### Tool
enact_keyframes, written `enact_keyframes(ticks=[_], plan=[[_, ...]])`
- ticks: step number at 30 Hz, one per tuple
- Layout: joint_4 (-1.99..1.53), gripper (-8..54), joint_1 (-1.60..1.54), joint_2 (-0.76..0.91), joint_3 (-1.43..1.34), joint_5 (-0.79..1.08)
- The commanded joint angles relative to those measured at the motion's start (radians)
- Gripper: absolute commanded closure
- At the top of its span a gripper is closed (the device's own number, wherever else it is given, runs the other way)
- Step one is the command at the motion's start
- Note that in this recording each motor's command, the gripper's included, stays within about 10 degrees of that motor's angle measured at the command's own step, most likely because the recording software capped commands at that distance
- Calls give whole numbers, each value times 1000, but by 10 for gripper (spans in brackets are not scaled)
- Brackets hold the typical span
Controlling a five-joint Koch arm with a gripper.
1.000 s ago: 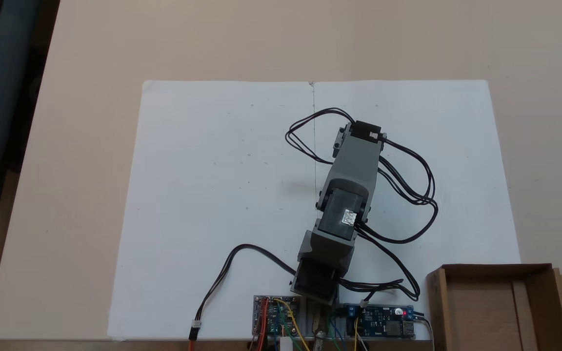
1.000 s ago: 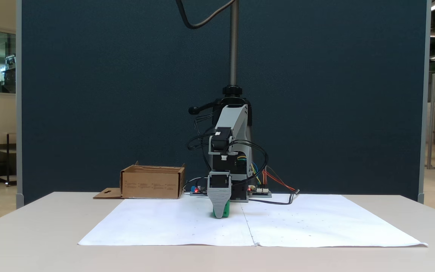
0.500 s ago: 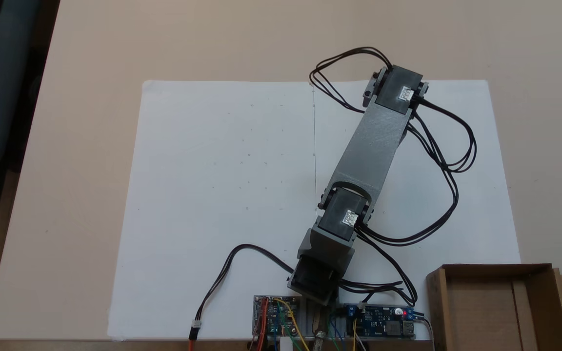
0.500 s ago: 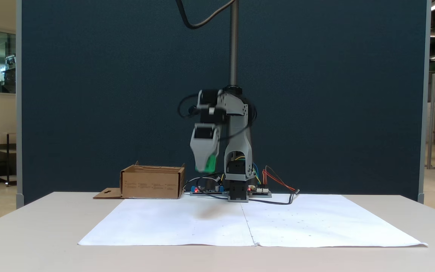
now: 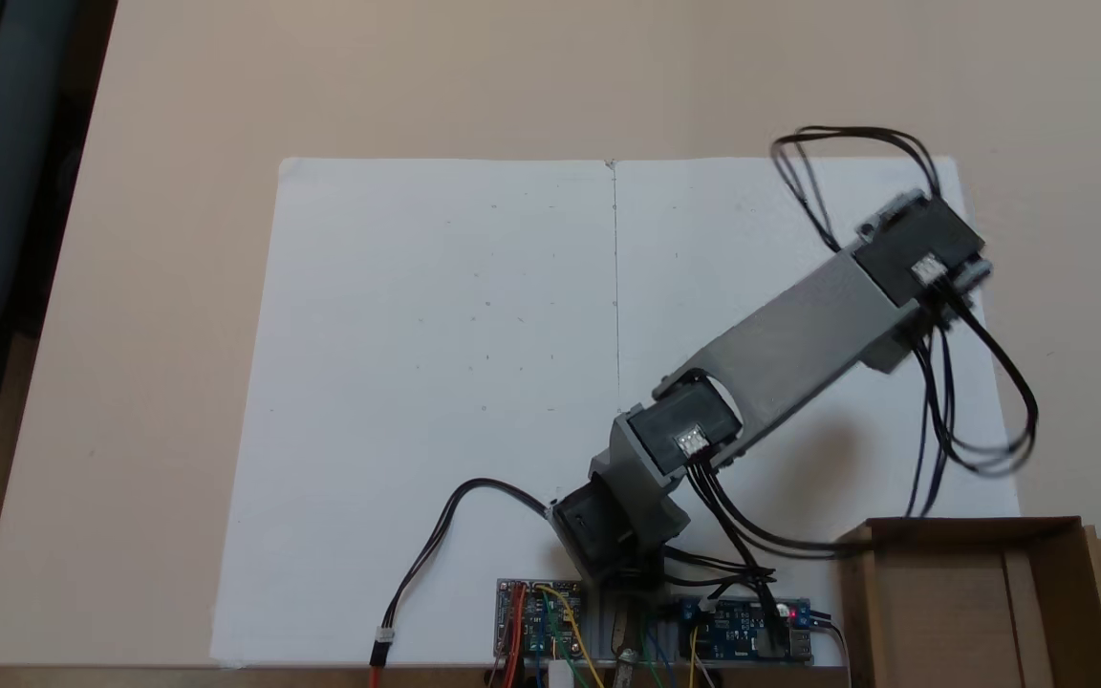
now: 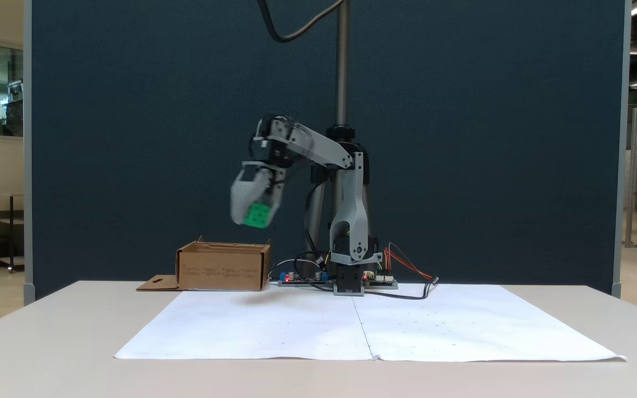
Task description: Grasp a green dice and put it in the bin.
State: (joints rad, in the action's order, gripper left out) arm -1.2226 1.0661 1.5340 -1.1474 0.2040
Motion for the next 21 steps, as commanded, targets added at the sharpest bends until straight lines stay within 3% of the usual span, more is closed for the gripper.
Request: enact_keyframes(ticks=[1,13,20,21], plan=[[-46,336,138,44,51,54],[123,336,680,-77,49,307],[190,336,775,-167,49,296],[189,336,775,-170,49,170]])
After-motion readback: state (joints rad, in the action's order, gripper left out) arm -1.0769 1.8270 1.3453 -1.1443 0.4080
